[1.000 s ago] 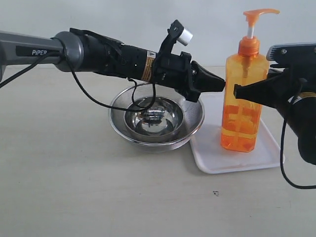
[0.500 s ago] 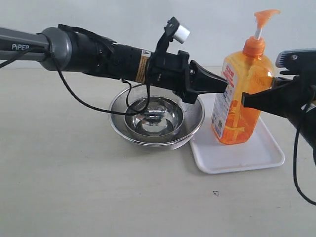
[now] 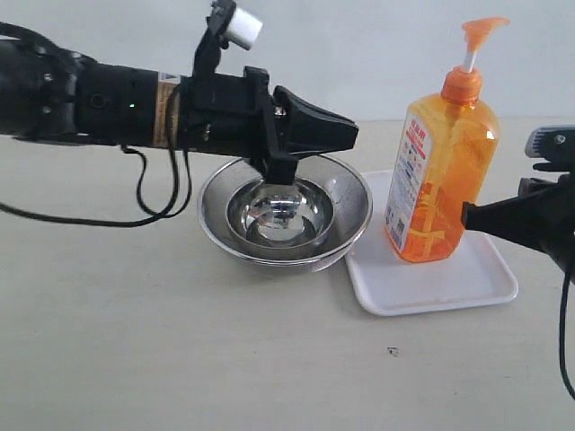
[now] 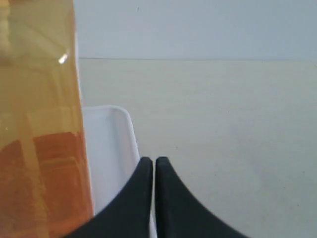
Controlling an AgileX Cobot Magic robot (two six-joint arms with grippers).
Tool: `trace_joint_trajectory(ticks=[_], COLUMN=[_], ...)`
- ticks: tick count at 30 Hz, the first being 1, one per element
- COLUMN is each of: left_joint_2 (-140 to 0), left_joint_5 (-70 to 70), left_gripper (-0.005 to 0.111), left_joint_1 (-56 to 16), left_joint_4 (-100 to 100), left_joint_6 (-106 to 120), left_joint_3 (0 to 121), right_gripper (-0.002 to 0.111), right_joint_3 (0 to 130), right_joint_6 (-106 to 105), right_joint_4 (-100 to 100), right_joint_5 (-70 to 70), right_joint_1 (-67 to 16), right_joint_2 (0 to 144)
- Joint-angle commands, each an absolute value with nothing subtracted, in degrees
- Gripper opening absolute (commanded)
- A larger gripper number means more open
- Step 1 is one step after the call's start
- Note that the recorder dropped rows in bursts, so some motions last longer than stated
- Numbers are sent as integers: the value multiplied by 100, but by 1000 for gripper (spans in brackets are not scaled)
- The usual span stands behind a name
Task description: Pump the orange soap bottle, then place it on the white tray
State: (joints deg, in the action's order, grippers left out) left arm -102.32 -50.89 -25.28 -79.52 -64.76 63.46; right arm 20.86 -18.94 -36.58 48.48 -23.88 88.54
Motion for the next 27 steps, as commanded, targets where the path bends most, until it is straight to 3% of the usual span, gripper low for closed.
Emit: trace_joint_trajectory(ticks=[1,8,27], left_joint_2=[-9246,-6972,-5198], left_joint_5=[-4965,-4965,-5635], left_gripper=[5,5,5], left_joint_1=[-2537,-2537,-2537], left_joint_4=[-7190,-6132,-6017], left_joint_6=[-5883,-5134,-6557], left_joint_3=[5347,3199,2010], right_gripper=[0,0,0], right_joint_3=[1771,1602,1602], right_joint_6=[-1584,-1715,-1653], right_joint_4=[-3666,-4953,-4930], right_joint_5=[5250,5191,4941], right_joint_1=[-2383,-2383,-2383], right_joint_2=[8796,8796,8796])
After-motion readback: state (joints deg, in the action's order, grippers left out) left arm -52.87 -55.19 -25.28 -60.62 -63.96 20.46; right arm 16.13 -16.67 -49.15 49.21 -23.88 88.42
